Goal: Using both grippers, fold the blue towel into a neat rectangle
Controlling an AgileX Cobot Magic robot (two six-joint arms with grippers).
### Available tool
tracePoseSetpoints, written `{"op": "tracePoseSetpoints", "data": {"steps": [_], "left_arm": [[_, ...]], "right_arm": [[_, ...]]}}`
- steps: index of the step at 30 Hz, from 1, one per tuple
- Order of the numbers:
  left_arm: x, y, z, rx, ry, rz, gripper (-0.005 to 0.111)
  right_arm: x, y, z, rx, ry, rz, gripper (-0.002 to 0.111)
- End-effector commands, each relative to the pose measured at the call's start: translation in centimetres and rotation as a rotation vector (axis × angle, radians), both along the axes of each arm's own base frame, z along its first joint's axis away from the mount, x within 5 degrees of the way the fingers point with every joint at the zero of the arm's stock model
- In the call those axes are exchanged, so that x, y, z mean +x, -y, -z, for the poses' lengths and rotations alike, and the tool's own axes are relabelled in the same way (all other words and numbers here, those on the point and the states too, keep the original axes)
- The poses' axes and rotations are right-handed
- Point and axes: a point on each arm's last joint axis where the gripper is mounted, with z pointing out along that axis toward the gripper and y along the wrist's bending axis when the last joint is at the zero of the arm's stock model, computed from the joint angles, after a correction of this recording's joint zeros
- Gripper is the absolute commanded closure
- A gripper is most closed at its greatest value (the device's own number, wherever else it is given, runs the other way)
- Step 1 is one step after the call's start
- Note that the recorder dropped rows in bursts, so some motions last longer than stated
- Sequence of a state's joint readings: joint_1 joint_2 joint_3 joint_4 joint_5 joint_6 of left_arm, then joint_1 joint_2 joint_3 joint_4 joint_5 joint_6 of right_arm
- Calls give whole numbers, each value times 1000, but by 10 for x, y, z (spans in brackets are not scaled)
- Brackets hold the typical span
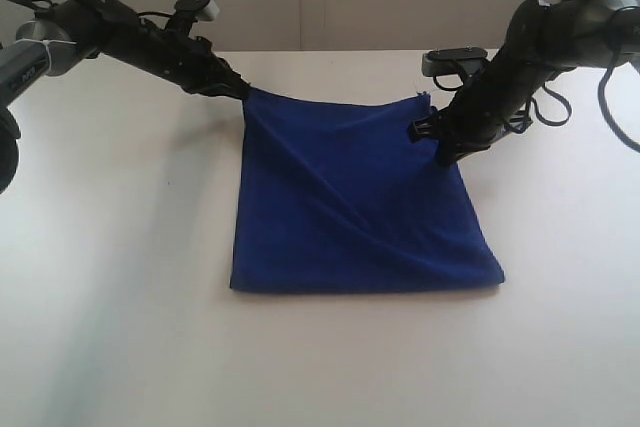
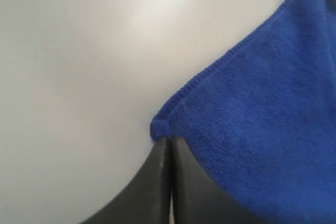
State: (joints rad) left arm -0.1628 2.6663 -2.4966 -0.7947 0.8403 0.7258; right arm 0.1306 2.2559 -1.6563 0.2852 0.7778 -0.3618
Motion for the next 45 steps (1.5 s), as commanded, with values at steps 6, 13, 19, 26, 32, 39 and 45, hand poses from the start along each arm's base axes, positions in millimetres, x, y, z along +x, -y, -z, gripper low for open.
{"op": "tracePoseSetpoints", "data": {"steps": [6, 13, 19, 26, 32, 39, 45], "left_arm": [[-3, -4, 0, 46, -35, 11, 107], [-3, -3, 0, 43, -40, 5, 107], [0, -3, -1, 41, -19, -17, 80], [0, -3, -2, 37, -23, -25, 55], [-4, -4, -31, 21, 3, -30, 59], [-21, -6, -53, 92, -49, 80, 67], [-34, -6, -51, 85, -228, 104, 74]], "right_arm": [[-3, 3, 9, -29, -39, -15, 108], [-2, 3, 9, -26, -35, -12, 108], [-2, 3, 9, -23, -36, -9, 108], [0, 2, 4, -7, -6, 7, 108], [2, 2, -37, 6, 118, 18, 108], [17, -2, -67, 60, 247, 50, 108], [45, -10, -48, 129, 262, 84, 108]]}}
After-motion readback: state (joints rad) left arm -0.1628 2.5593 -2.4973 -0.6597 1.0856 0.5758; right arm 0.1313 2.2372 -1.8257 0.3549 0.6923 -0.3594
